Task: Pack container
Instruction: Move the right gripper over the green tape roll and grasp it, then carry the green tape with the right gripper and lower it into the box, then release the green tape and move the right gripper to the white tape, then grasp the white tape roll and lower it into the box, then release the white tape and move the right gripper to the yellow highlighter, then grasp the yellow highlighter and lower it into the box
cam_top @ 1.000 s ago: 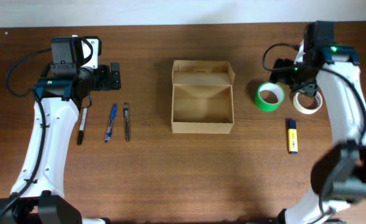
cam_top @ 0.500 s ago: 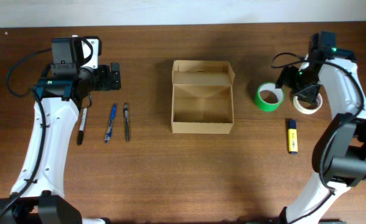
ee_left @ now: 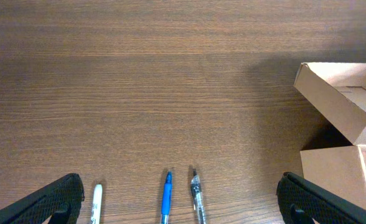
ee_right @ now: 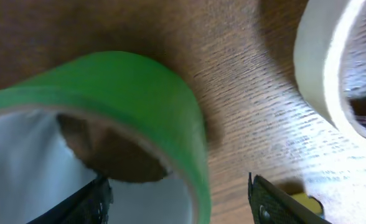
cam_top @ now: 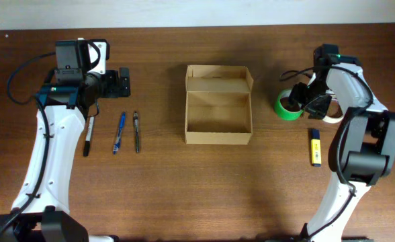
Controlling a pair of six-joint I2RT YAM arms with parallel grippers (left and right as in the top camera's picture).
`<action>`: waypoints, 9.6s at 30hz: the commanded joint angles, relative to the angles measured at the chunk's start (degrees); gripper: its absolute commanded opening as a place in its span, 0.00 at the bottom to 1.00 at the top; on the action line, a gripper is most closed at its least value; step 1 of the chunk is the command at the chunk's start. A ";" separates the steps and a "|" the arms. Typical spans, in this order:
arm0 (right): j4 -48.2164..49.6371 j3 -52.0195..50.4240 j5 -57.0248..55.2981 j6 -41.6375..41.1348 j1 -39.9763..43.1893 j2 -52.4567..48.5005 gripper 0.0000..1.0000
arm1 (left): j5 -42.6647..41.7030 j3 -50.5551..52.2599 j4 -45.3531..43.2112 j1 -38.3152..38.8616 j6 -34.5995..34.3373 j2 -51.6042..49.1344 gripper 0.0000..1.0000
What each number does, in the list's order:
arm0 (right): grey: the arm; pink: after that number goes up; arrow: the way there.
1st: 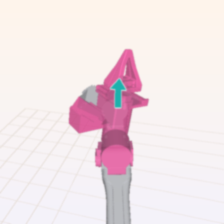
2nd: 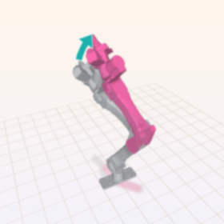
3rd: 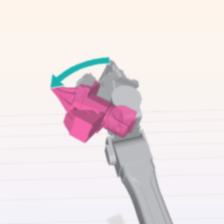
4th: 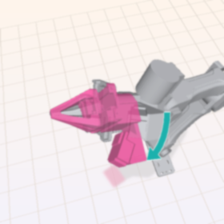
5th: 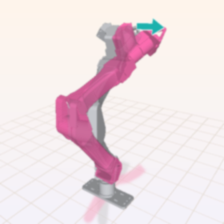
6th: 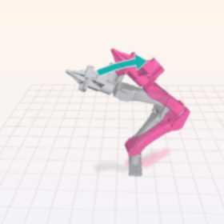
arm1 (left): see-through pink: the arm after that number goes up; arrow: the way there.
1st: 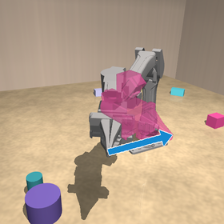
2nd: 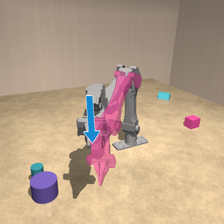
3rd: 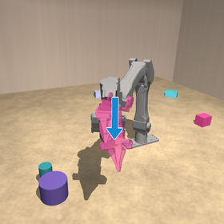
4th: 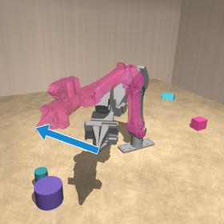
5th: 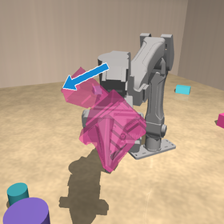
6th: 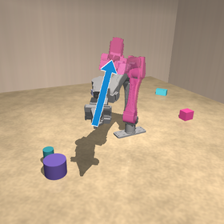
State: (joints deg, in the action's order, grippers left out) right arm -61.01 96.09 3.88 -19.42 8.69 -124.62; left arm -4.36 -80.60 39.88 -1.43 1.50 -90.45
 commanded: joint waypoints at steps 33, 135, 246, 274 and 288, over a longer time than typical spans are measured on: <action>-9.66 20.50 -5.70 24.02 -30.56 21.84 0.04 | -0.81 -1.09 0.07 -0.24 0.68 0.02 0.99; -9.84 17.53 1.03 8.37 19.06 -9.29 0.63 | -0.81 -1.09 0.07 -0.24 0.68 0.02 0.99; -10.08 -4.87 -0.72 20.00 6.75 31.06 0.58 | -0.81 -1.09 0.07 -0.22 0.70 0.02 0.99; 11.85 -29.68 -8.48 24.96 7.26 14.05 0.64 | -0.81 -1.09 0.07 -0.22 0.68 0.02 0.99; 11.04 -27.21 -4.81 23.23 7.02 13.70 0.06 | -0.81 -1.09 0.07 -0.22 0.68 0.02 0.99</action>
State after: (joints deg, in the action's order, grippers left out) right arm -49.67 67.64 -3.42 4.71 15.77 -109.19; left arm -4.54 -80.60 39.90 -1.43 1.50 -90.45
